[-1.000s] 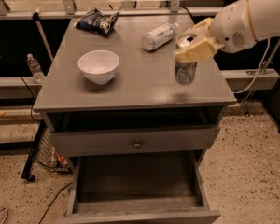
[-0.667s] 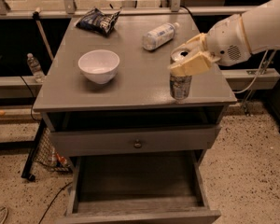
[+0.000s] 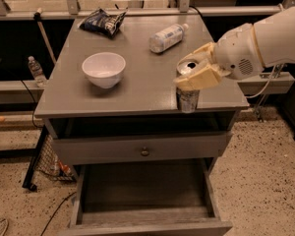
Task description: Place redbull can into middle drawer
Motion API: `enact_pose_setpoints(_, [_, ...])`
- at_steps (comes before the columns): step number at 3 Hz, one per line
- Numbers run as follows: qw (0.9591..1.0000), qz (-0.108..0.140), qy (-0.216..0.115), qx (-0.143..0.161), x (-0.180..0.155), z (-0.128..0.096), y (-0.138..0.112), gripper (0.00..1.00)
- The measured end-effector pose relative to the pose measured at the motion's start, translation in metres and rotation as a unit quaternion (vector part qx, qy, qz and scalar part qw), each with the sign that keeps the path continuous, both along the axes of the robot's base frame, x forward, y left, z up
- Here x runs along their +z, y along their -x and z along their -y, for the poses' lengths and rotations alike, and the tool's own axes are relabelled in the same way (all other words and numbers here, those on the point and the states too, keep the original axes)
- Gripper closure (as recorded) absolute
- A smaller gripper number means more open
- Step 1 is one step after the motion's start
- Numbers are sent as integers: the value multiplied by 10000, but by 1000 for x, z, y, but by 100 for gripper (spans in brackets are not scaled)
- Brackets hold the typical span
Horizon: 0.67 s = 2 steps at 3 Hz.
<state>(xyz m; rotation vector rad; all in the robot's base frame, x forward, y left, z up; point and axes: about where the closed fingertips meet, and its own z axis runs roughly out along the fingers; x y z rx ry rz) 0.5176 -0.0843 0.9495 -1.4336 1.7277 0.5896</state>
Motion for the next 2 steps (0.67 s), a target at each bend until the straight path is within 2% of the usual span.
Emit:
enact_pose_setpoints(1, [9993,184,-52,320,-11,-31,43,100])
enact_pose_setpoints(2, [9985,93,-80,529,-50,-55,70,100])
